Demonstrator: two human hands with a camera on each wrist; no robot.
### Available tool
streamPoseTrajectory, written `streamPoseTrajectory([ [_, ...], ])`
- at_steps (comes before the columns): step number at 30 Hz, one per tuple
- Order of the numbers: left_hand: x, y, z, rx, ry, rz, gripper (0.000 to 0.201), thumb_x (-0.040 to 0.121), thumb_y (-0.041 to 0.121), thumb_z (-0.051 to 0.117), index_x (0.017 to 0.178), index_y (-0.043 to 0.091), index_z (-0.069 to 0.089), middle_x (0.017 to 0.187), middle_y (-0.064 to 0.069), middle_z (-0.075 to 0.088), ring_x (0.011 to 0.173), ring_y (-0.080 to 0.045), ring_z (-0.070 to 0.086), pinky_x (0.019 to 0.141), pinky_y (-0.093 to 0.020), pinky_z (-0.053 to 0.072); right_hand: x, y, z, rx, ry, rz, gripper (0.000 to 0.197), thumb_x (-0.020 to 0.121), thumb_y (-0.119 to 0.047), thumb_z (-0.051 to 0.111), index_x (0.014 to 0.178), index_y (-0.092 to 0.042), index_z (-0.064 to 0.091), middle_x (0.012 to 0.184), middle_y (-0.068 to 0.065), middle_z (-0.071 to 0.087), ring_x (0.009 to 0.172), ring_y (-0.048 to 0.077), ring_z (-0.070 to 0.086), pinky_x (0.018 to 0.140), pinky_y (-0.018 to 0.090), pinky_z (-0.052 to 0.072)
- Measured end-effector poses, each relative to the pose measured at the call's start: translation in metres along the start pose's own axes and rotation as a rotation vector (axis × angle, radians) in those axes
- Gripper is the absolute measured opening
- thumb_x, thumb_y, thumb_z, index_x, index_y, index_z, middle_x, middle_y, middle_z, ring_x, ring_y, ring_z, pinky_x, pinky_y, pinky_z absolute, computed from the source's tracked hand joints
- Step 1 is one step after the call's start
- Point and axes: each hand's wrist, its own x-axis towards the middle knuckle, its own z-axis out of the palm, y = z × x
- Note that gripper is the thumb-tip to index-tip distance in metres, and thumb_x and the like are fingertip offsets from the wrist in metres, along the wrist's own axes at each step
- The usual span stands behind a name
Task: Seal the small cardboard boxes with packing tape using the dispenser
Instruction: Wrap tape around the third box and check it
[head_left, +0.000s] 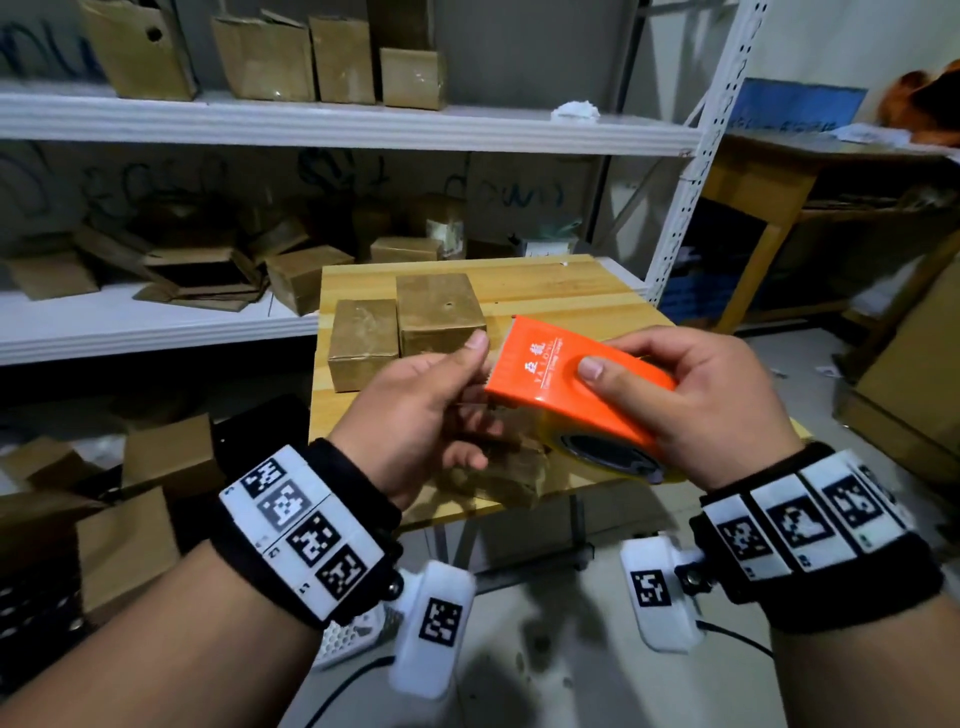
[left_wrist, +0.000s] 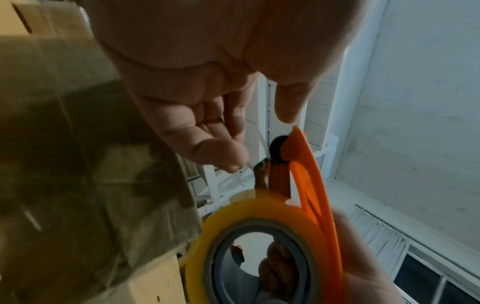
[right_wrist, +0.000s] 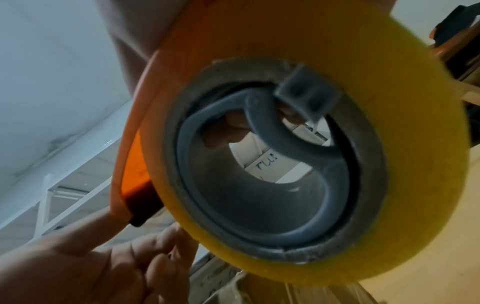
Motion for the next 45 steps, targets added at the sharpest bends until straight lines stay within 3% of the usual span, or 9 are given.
streamPoseTrajectory([
  [7, 0.001, -0.007, 0.001, 0.167, 0.091, 0.106, 0.028, 0.099, 0.035, 0.065, 0.088, 0.012, 0.074, 0.072, -0.012, 0.064, 0.061, -0.022, 0.053, 0.050, -0.029, 0.039, -0.003, -0.002, -0.002, -0.047, -0.023, -0.007, 0.037, 0.069, -0.060, 0.076, 0.090, -0.030, 0.080, 0.090, -0.026, 0.076, 0.081, -0.005, 0.071, 0.063, 0.008, 0.049],
  [11, 0.000, -0.011, 0.002, 0.224, 0.152, 0.130, 0.029, 0.106, 0.024, 0.059, 0.083, 0.014, 0.074, 0.064, -0.009, 0.064, 0.052, -0.019, 0.050, 0.052, -0.030, 0.037, -0.004, -0.004, -0.001, -0.029, -0.028, -0.009, 0.042, 0.067, -0.061, 0.076, 0.091, -0.027, 0.081, 0.084, -0.015, 0.078, 0.081, -0.005, 0.072, 0.062, 0.008, 0.049],
  [14, -0.001, -0.012, 0.007, 0.384, 0.239, 0.208, 0.028, 0.105, 0.024, 0.060, 0.080, 0.018, 0.071, 0.061, 0.004, 0.067, 0.053, -0.011, 0.055, 0.049, -0.027, 0.043, -0.003, -0.005, 0.002, -0.041, -0.023, -0.011, 0.044, 0.066, -0.064, 0.075, 0.090, -0.028, 0.081, 0.085, -0.015, 0.078, 0.080, -0.004, 0.072, 0.063, 0.009, 0.049],
  [21, -0.003, -0.011, 0.002, 0.641, 0.365, 0.385, 0.022, 0.103, 0.029, 0.064, 0.084, 0.022, 0.072, 0.075, 0.003, 0.075, 0.068, -0.011, 0.071, 0.060, -0.029, 0.056, -0.002, -0.007, 0.004, -0.117, -0.030, -0.003, 0.048, 0.063, -0.069, 0.072, 0.089, -0.029, 0.081, 0.085, -0.015, 0.076, 0.082, -0.003, 0.070, 0.064, 0.010, 0.051],
  [29, 0.009, 0.012, -0.043, 0.581, 0.463, 0.279, 0.027, 0.102, 0.028, 0.066, 0.079, 0.016, 0.073, 0.062, 0.007, 0.070, 0.052, 0.001, 0.061, 0.050, -0.014, 0.047, -0.002, 0.004, -0.008, -0.138, -0.023, 0.077, 0.048, 0.063, -0.068, 0.076, 0.086, -0.026, 0.080, 0.081, -0.009, 0.076, 0.067, 0.007, 0.073, 0.042, 0.015, 0.047],
  [32, 0.010, 0.011, -0.048, 0.595, 0.439, 0.260, 0.027, 0.102, 0.026, 0.066, 0.079, 0.013, 0.074, 0.059, 0.006, 0.069, 0.049, 0.004, 0.058, 0.049, -0.012, 0.045, 0.000, 0.005, -0.006, -0.148, -0.037, 0.099, 0.049, 0.062, -0.068, 0.076, 0.085, -0.025, 0.080, 0.078, -0.010, 0.076, 0.066, -0.001, 0.071, 0.044, 0.013, 0.048],
  [35, 0.010, 0.017, -0.054, 0.656, 0.487, 0.263, 0.031, 0.104, 0.032, 0.063, 0.083, 0.012, 0.075, 0.067, 0.005, 0.071, 0.057, 0.000, 0.059, 0.060, -0.023, 0.047, 0.002, 0.007, -0.006, -0.158, -0.053, 0.141, 0.050, 0.060, -0.070, 0.074, 0.081, -0.026, 0.080, 0.073, -0.013, 0.076, 0.065, -0.002, 0.071, 0.048, 0.013, 0.049],
  [39, 0.015, 0.022, -0.087, 0.579, 0.591, 0.163, 0.035, 0.102, 0.043, 0.064, 0.079, 0.021, 0.079, 0.074, -0.001, 0.074, 0.073, -0.030, 0.064, 0.073, -0.044, 0.054, 0.003, 0.012, -0.014, -0.194, -0.025, 0.191, 0.044, 0.064, -0.068, 0.076, 0.077, -0.026, 0.079, 0.072, -0.011, 0.075, 0.065, -0.001, 0.070, 0.057, 0.024, 0.050],
  [45, 0.024, 0.012, -0.096, 0.559, 0.561, 0.053, 0.032, 0.102, 0.034, 0.066, 0.081, 0.012, 0.075, 0.068, -0.002, 0.064, 0.064, -0.020, 0.051, 0.059, -0.034, 0.044, 0.003, 0.016, -0.011, -0.200, -0.027, 0.259, 0.033, 0.076, -0.057, 0.082, 0.077, -0.023, 0.078, 0.072, -0.014, 0.076, 0.061, 0.005, 0.073, 0.057, 0.028, 0.054],
])
